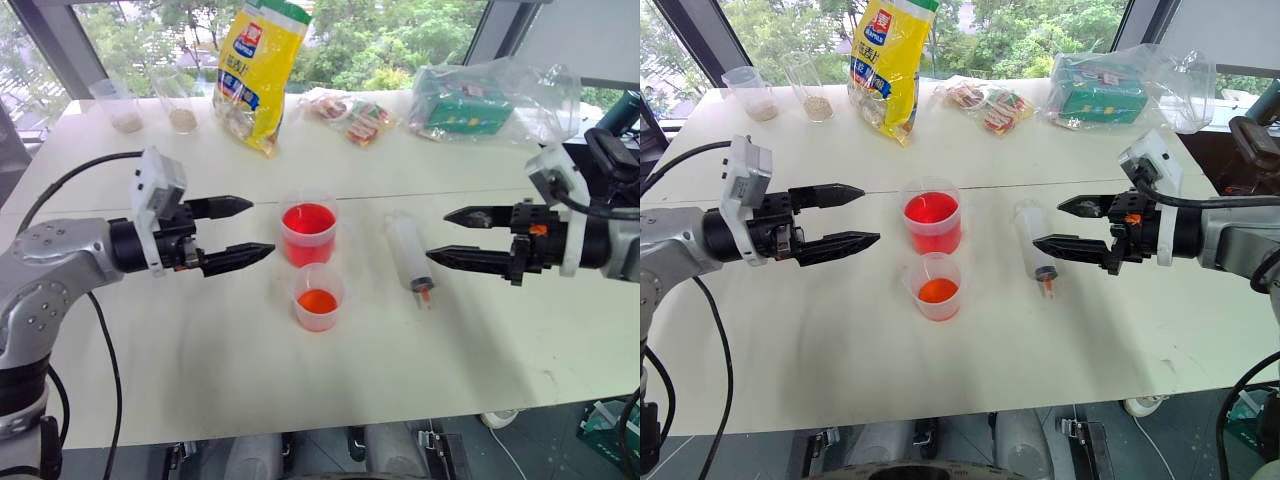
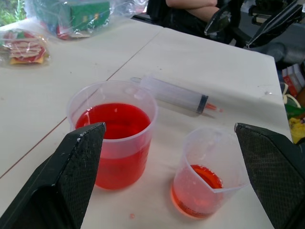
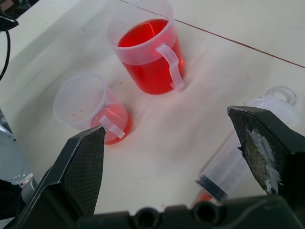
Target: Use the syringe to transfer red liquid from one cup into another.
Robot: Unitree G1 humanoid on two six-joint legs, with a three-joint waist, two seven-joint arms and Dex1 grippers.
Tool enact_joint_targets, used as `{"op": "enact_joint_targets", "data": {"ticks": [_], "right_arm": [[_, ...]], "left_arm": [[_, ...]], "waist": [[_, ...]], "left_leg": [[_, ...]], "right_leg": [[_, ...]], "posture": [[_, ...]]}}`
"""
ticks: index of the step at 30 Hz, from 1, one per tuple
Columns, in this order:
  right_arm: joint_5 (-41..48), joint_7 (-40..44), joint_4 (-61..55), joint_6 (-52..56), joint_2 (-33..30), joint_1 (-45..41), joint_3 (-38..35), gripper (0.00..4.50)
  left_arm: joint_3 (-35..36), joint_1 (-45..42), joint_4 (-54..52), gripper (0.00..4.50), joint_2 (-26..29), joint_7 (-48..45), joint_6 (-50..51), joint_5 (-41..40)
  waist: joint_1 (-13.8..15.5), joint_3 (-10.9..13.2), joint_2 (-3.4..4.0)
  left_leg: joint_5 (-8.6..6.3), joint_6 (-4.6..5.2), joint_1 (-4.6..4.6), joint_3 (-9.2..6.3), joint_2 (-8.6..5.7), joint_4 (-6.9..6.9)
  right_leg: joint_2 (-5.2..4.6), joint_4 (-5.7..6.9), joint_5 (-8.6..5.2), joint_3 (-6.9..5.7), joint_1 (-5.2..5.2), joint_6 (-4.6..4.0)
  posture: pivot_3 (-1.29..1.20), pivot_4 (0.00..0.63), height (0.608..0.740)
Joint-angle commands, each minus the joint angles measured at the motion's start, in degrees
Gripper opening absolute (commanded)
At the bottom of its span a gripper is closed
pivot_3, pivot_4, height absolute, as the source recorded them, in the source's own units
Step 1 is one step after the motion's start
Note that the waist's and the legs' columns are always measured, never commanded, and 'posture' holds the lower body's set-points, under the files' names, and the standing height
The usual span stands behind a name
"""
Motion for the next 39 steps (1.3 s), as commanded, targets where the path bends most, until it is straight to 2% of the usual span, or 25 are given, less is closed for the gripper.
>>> {"op": "enact_joint_targets", "data": {"ticks": [1, 17, 25, 31, 39], "right_arm": [[0.5, -0.3, -0.5, 0.0, -1.3, -0.4, -2.0, 4.45], [-2.9, -3.4, 3.2, -0.2, -1.0, -3.8, 2.1, 4.45], [-7.7, -9.1, 8.6, 6.5, -0.9, -10.5, 8.3, 4.45], [-14.4, -14.4, 17.6, 11.2, 5.6, -18.4, 17.0, 4.45], [-23.7, -15.2, 34.2, 8.5, 15.3, -26.2, 25.2, 4.45]], "left_arm": [[1.3, -1.5, 0.2, 4.48, -0.7, 0.7, -0.6, -1.4], [-0.5, -2.0, 0.7, 4.48, -2.1, -0.3, -2.0, -0.1], [-3.5, -3.9, 3.5, 4.48, -4.5, -1.5, -5.2, 3.5], [-6.0, -5.4, 5.3, 4.48, -6.1, -3.0, -7.4, 5.8], [-7.2, -5.4, 5.9, 4.48, -7.5, -3.2, -9.3, 8.1]], "waist": [[0.0, 0.0, 0.0], [0.0, 0.0, 0.0], [0.0, 0.0, 0.0], [-0.3, 0.0, -0.03], [-0.1, 0.0, -0.02]], "left_leg": [[0.0, 0.0, 0.0, 0.0, 0.0, 0.0], [0.01, -0.01, 0.0, 0.01, 0.0, 0.01], [0.02, -0.02, 0.01, 0.02, 0.0, 0.02], [0.02, -0.03, -0.01, 0.02, -0.01, 0.02], [0.03, -0.03, -0.02, 0.04, -0.03, 0.02]], "right_leg": [[0.0, 0.0, 0.0, 0.0, 0.0, 0.0], [0.01, 0.01, 0.01, 0.01, 0.01, 0.01], [0.01, 0.02, 0.0, 0.01, 0.01, 0.0], [0.01, 0.03, 0.01, 0.02, -0.02, 0.0], [0.02, 0.06, 0.1, 0.04, -0.03, 0.16]], "posture": [[0.0, 0.15, 0.74], [0.0, 0.15, 0.74], [0.0, 0.15, 0.74], [0.0, 0.15, 0.74], [0.0, 0.15, 0.74]]}}
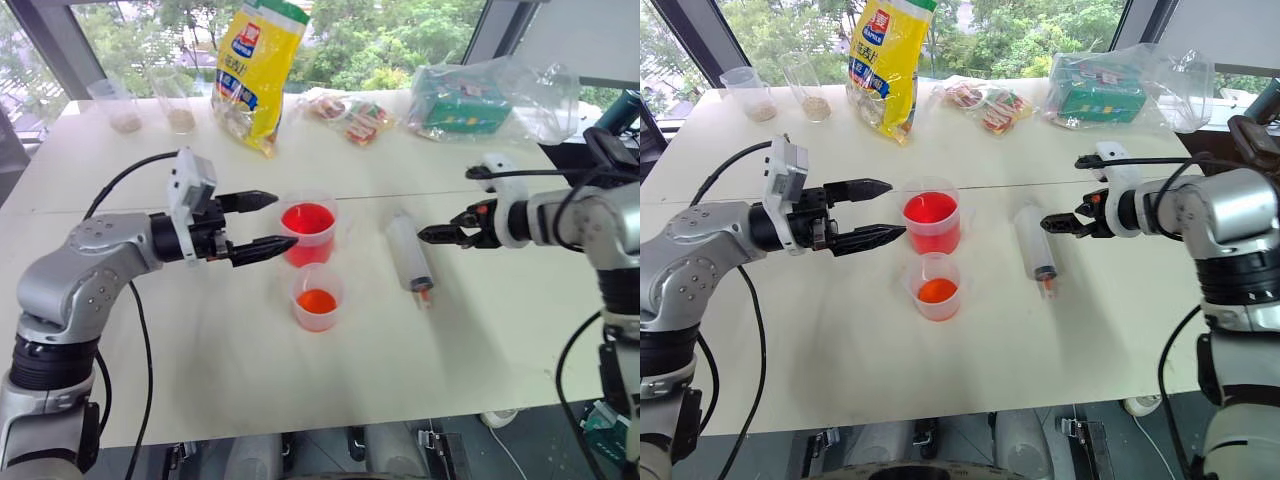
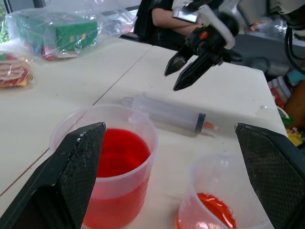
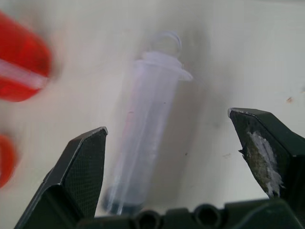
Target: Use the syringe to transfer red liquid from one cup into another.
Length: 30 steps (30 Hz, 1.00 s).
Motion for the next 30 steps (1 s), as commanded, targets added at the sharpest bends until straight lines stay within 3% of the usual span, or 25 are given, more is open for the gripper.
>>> {"op": "enact_joint_targets", "data": {"ticks": [1, 16, 22, 23, 30], "right_arm": [[-3.3, 1.0, 4.5, -1.8, 2.6, -3.8, 2.0, 4.45], [-12.8, 6.2, 12.1, -5.5, 11.7, -5.5, 11.0, 4.45], [-14.2, 7.4, 10.5, -3.2, 12.2, -4.3, 11.6, 1.74], [-14.0, 7.4, 9.4, -2.3, 12.1, -3.9, 11.4, 1.46], [-13.5, 4.7, 1.7, 1.4, 10.3, -2.8, 4.9, 1.41]], "left_arm": [[0.6, -0.3, -1.6, 4.48, -0.4, 0.0, -1.3, 0.4], [2.7, 3.3, -5.7, 4.48, -0.1, 3.6, -0.4, -0.7], [2.2, 3.3, -4.5, 4.48, -0.1, 2.8, -1.0, -0.2], [2.2, 3.2, -4.1, 4.48, 0.0, 2.6, -1.3, 0.0], [1.9, 0.6, -1.0, 4.48, 0.4, 0.9, -2.6, 1.5]], "waist": [[0.0, 0.0, 0.0], [-0.1, 0.0, -0.02], [-0.3, 0.0, -0.02], [-0.2, 0.0, -0.02], [0.0, 0.0, -0.01]], "left_leg": [[0.0, 0.0, -0.01, 0.0, 0.0, 0.0], [0.0, 0.0, 0.04, -0.03, 0.01, 0.0], [0.0, -0.01, 0.13, -0.03, 0.03, 0.0], [0.0, -0.01, 0.13, -0.03, 0.02, 0.0], [0.0, -0.01, 0.1, -0.06, 0.02, -0.02]], "right_leg": [[-0.01, -0.01, 0.0, 0.0, 0.0, 0.0], [0.0, 0.05, 0.03, -0.03, 0.03, 0.04], [0.02, 0.1, 0.03, -0.04, 0.09, 0.04], [0.02, 0.1, 0.03, -0.04, 0.09, 0.04], [0.0, 0.1, 0.03, -0.07, 0.08, 0.04]], "posture": [[0.0, 0.15, 0.74], [0.0, 0.15, 0.74], [0.0, 0.15, 0.74], [0.0, 0.15, 0.74], [0.0, 0.15, 0.74]]}}
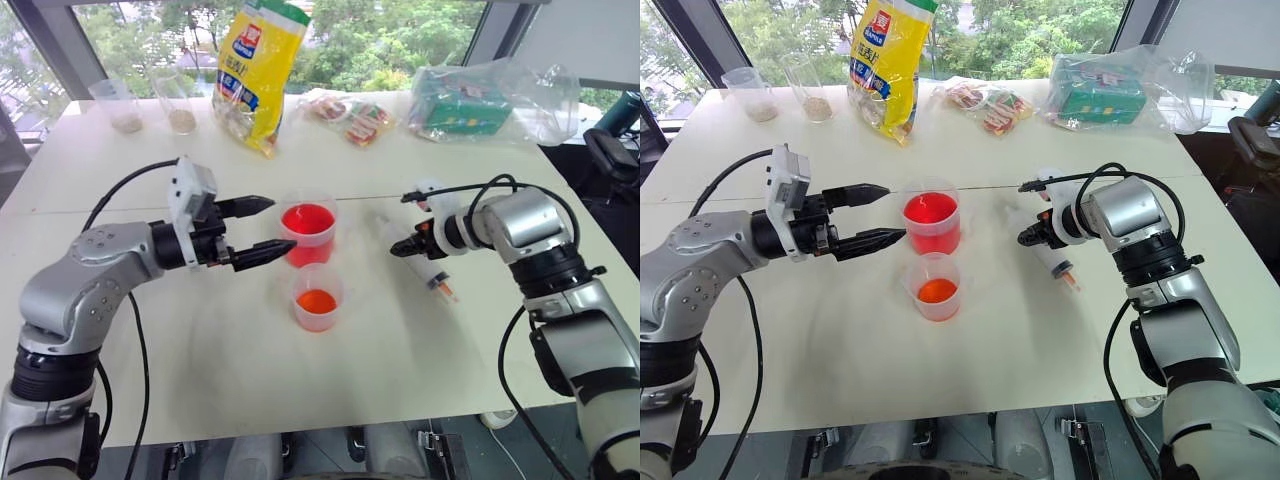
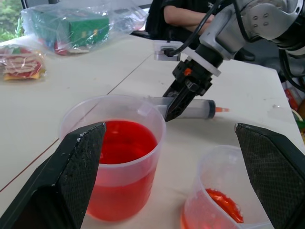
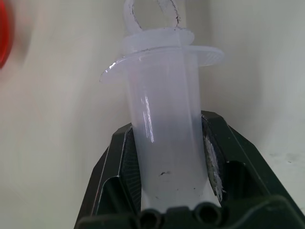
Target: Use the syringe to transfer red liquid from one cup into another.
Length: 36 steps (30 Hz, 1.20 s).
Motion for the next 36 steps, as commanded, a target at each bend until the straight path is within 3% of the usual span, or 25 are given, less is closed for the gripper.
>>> {"op": "enact_joint_targets", "data": {"ticks": [1, 6, 9, 12, 19, 24, 36], "right_arm": [[0.6, -2.0, -6.1, 1.5, -1.2, 0.2, -6.2, 1.41], [5.4, -2.7, -18.6, -7.2, 1.4, 2.0, -19.6, 1.41], [8.8, -5.5, -22.8, -15.4, 8.5, 1.2, -27.5, 1.41], [11.5, -4.8, -24.9, -24.1, 14.4, 1.1, -29.7, 1.41], [16.0, -2.1, -23.3, -41.3, 27.7, 4.1, -28.1, 1.41], [12.1, 0.4, -17.4, -54.1, 33.8, 8.2, -23.1, 1.41], [4.5, 4.1, -4.1, -72.7, 36.4, 14.7, -16.8, 1.41]], "left_arm": [[1.1, -2.6, 1.3, 4.48, 0.9, -1.3, -2.0, 1.1], [0.5, -6.9, 5.6, 4.48, 1.2, -2.6, -2.3, 2.7], [0.0, -9.1, 7.4, 4.48, 1.4, -3.6, -2.5, 3.7], [0.4, -10.4, 9.0, 4.48, 2.0, -5.0, -2.4, 4.1], [0.9, -12.2, 9.7, 4.48, 2.7, -5.5, -1.1, 4.1], [1.5, -13.0, 9.5, 4.48, 3.5, -6.0, -0.4, 3.7], [0.8, -16.3, 10.3, 4.48, -0.3, -4.5, 0.0, 3.1]], "waist": [[0.1, 0.0, 0.01], [0.1, 0.0, 0.03], [-0.4, 0.0, 0.02], [-0.3, 0.0, 0.03], [-0.1, 0.0, 0.03], [-0.2, 0.0, 0.03], [-0.2, 0.0, 0.05]], "left_leg": [[0.0, 0.0, -0.03, 0.0, -0.01, 0.0], [0.0, 0.0, -0.11, 0.02, -0.04, 0.0], [0.0, 0.0, -0.06, 0.03, 0.0, -0.03], [0.03, -0.06, -0.06, 0.01, 0.01, -0.04], [0.04, -0.08, -0.06, 0.0, 0.01, -0.03], [0.05, -0.08, -0.05, -0.01, 0.0, -0.03], [0.13, -0.23, -0.04, -0.01, 0.0, -0.03]], "right_leg": [[0.0, -0.01, 0.0, -0.01, -0.02, 0.0], [-0.01, -0.02, 0.02, -0.01, -0.11, 0.03], [0.05, -0.01, 0.03, -0.01, -0.1, 0.06], [0.11, 0.09, 0.03, -0.02, -0.15, 0.06], [0.01, 0.12, 0.03, -0.03, -0.12, 0.06], [0.0, 0.13, 0.03, -0.03, -0.1, 0.06], [0.01, 0.19, 0.03, -0.03, -0.11, 0.06]], "posture": [[0.0, 0.15, 0.74], [0.0, 0.15, 0.74], [0.0, 0.15, 0.74], [0.0, 0.15, 0.74], [0.0, 0.15, 0.74], [0.0, 0.15, 0.74], [0.0, 0.15, 0.74]]}}
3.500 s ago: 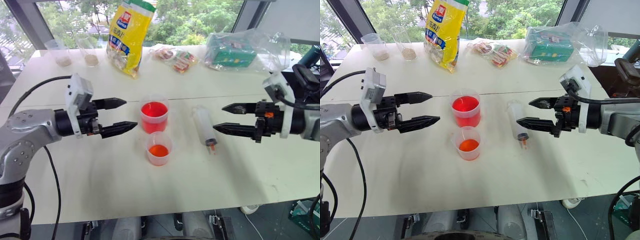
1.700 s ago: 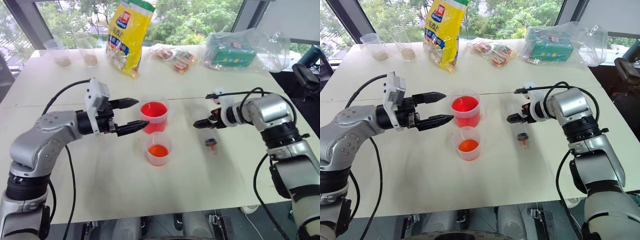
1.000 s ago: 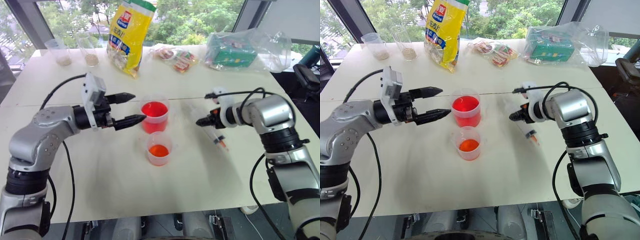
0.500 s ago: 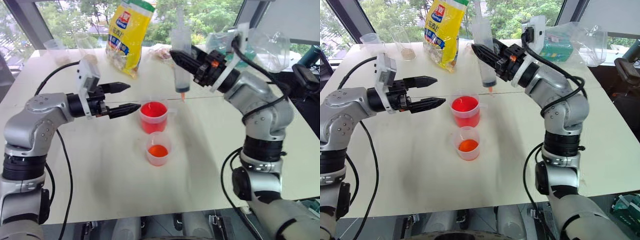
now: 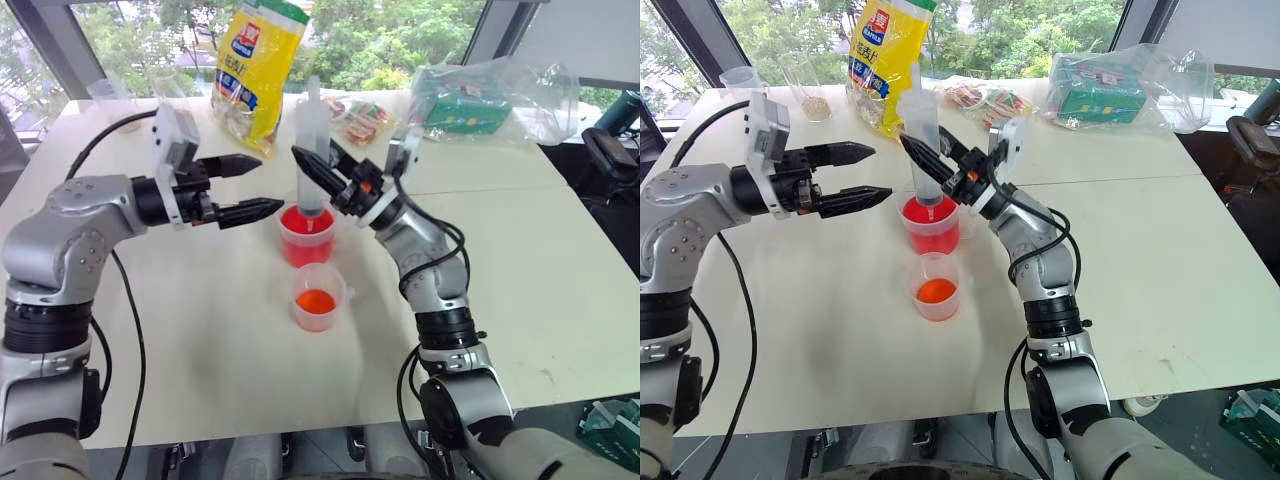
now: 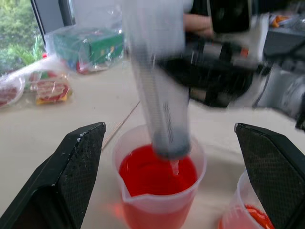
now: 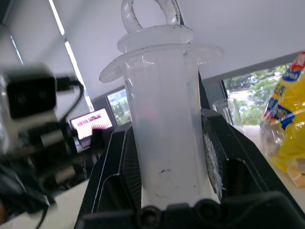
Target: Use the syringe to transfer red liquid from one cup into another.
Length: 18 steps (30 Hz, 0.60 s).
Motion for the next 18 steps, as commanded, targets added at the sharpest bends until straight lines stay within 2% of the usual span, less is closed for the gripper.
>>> {"op": "enact_joint_targets", "data": {"ticks": [1, 18], "right_arm": [[-1.7, 1.1, 1.2, -5.1, -0.2, 0.3, 0.9, 1.41], [-5.7, 2.7, 5.4, -11.2, -1.3, 2.7, 4.0, 1.41]], "left_arm": [[1.1, -2.3, -0.3, 4.48, -1.1, 0.5, -0.2, -1.2], [-1.1, -5.6, 0.6, 4.48, -7.0, -0.1, 0.7, -2.0]], "waist": [[-0.1, 0.0, 0.0], [-0.1, 0.0, 0.0]], "left_leg": [[0.03, -0.05, 0.0, 0.0, 0.0, 0.0], [0.04, -0.07, 0.11, -0.03, 0.0, 0.03]], "right_leg": [[0.0, 0.0, 0.0, 0.0, 0.0, 0.0], [0.0, 0.32, -0.01, 0.03, -0.02, -0.01]], "posture": [[0.0, 0.15, 0.74], [0.0, 0.15, 0.74]]}}
